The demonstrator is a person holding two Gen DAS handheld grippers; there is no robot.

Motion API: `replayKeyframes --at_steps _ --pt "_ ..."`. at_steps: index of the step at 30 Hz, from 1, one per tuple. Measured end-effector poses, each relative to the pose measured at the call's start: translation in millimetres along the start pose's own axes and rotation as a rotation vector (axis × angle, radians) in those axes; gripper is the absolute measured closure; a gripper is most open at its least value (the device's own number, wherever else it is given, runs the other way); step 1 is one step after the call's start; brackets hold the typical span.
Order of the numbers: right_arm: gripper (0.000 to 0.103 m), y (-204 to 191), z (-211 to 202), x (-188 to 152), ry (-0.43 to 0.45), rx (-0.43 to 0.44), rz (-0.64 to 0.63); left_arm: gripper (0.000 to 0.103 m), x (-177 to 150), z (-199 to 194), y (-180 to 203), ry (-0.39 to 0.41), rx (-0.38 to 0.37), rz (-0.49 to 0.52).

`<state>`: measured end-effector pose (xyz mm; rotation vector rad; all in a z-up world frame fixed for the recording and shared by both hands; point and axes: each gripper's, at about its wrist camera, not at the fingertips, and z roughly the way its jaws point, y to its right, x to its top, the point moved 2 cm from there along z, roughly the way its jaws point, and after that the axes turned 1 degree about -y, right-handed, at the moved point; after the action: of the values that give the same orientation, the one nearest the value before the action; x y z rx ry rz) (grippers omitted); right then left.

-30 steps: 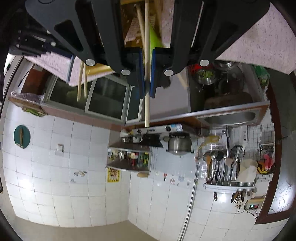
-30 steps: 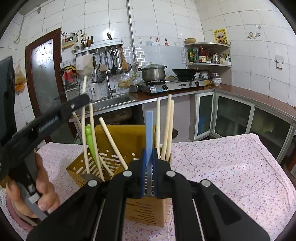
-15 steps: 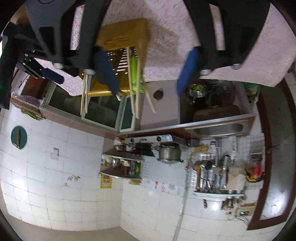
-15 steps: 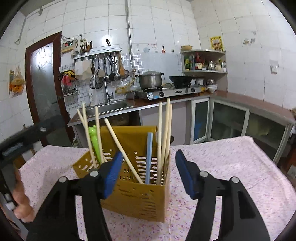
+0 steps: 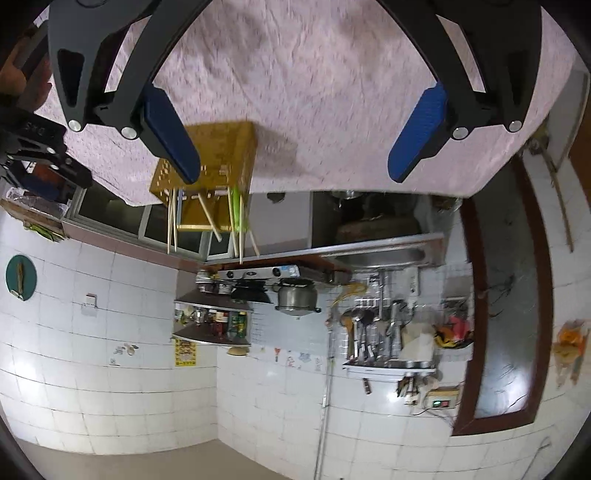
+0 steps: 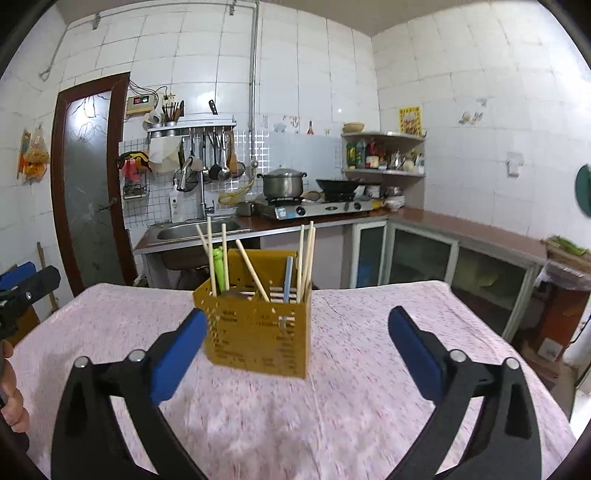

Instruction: Organize utensils

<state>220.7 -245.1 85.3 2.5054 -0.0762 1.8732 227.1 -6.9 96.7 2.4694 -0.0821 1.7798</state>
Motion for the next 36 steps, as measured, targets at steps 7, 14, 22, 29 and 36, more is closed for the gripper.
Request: replayKeyframes --at_steps 7,14,22,29,36 --pt "0.004 -12.4 -47.8 -49.9 0.027 -0.018 0.022 0.005 -50.0 -38.6 2.1 0.003 0.046 -0.056" --pt "0.004 -10.4 -68.6 -74.4 0.051 -0.009 0.044 0.005 -83.7 -53.8 12.8 -0.008 0.087 -0.032" --pt "0.004 -15.5 -68.9 -84.8 0.072 -0.015 0.009 0.005 -104.6 -49.6 4.5 0.003 0.121 -0.058" --pt "0.004 -18.6 -69.3 -91.2 0.067 0.003 0.009 0.005 -112.4 -49.7 15.2 0.033 0.154 0.032" --pt "0.004 -11.3 -70.4 -92.0 0.072 -0.017 0.044 0.005 -114.2 -54.4 19.2 0.054 0.163 0.058"
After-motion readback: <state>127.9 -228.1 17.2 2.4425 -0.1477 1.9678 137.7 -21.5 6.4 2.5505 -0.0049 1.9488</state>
